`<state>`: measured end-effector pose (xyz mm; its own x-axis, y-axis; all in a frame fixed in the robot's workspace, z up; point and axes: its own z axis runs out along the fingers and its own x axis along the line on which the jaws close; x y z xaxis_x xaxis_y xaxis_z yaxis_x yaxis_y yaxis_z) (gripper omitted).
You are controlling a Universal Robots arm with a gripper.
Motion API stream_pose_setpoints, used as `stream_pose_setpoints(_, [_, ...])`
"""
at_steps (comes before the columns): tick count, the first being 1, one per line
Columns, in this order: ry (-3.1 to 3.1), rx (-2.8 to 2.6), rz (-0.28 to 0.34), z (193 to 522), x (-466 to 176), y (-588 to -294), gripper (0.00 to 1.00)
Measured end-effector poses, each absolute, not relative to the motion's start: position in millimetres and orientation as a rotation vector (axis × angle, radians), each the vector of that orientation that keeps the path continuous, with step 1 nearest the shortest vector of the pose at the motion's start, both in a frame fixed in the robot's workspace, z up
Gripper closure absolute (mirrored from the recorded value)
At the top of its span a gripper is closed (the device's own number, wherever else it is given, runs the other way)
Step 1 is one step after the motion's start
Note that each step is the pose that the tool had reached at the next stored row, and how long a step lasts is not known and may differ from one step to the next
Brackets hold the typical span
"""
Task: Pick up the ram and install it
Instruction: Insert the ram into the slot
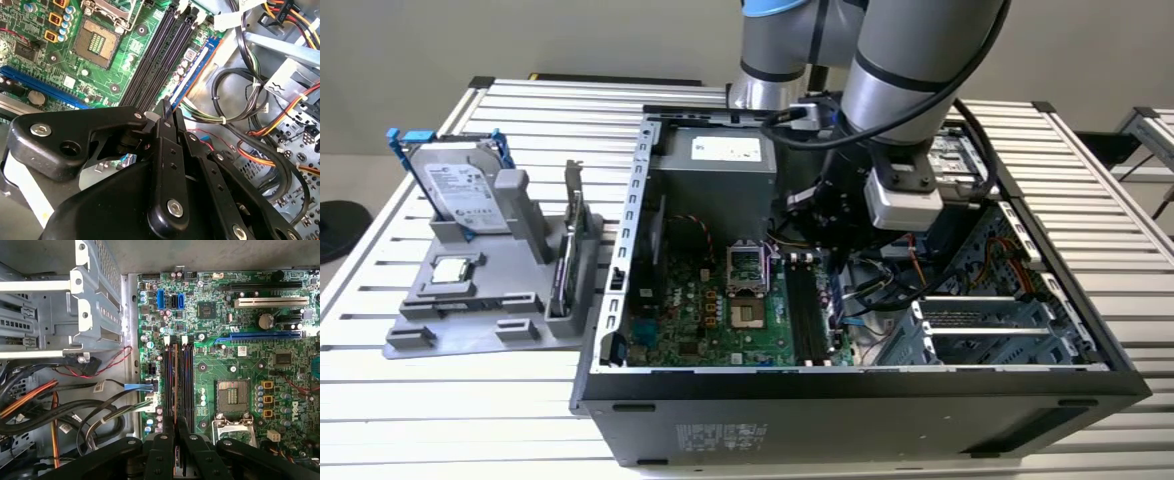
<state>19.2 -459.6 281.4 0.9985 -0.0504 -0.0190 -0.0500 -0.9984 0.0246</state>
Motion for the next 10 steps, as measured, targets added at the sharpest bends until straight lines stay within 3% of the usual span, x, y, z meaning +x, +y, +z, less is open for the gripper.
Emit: stream_pose_setpoints(10, [-0.078, 3.116, -0.031, 276.2, 19.3, -459.6, 1.0])
